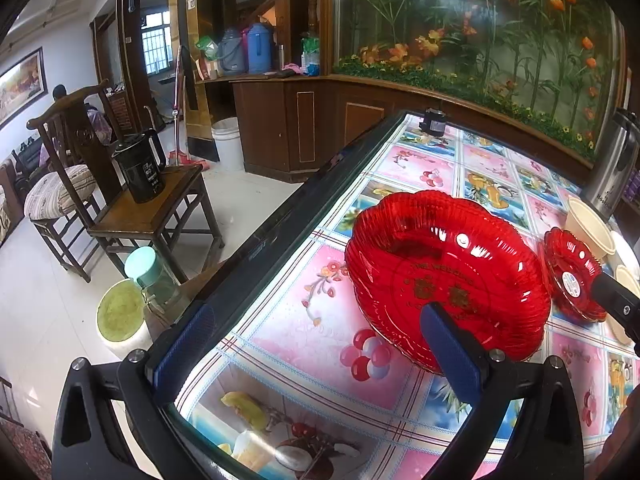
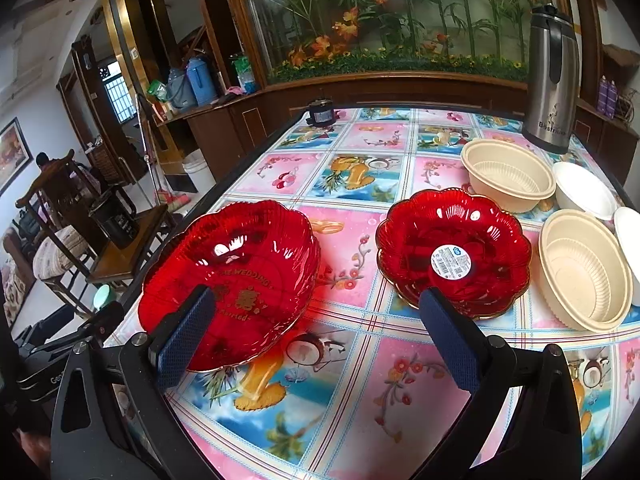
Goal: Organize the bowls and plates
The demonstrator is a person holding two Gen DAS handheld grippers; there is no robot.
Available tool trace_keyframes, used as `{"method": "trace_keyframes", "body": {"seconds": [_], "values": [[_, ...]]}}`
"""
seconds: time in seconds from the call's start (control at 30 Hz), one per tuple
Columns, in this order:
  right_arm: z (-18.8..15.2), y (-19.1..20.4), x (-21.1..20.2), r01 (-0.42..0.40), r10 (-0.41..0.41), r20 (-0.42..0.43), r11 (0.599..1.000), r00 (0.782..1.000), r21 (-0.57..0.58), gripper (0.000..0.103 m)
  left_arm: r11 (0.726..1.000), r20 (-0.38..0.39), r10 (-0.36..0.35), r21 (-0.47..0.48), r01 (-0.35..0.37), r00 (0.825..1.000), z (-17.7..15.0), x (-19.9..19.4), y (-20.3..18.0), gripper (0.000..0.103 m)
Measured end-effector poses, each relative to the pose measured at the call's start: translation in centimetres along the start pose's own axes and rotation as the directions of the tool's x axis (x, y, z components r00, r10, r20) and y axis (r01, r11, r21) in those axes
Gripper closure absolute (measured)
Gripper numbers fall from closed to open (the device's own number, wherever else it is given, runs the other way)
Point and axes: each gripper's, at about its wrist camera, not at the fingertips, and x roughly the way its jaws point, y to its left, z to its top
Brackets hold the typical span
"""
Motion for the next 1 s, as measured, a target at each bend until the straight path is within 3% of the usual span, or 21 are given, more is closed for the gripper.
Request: {"method": "trace_keyframes", "body": {"seconds": [0.37,0.57,0.77,1.0], "values": [[0.4,0.0,0.8,0.009,-0.009,-0.016,1.000,1.000,0.008,0.000,0.999,-0.010,-0.017,-0.032,0.016,1.000,0.4,1.1,0.6,0.000],[0.8,0.0,2.0,0.007,-0.005,-0.058,1.000,0.998,0.021,0.000,0.995,-0.096,-0.083,-0.056,0.078,0.992,2.2,2.7,1.6,0.000],[1.4,0.3,4.2,0.054,-0.049,-0.149,0.998,0.988,0.028,0.001,0.995,-0.202,-0.090,-0.064,0.078,0.975,4.2,5.2,2.0,0.000],[1.8,1.0,6.6,0.048,-0.037,-0.221,0.998,0.974,0.047,0.004,0.995,-0.331,-0.094,-0.057,0.080,0.939,3.4,8.5,0.3,0.001]]}}
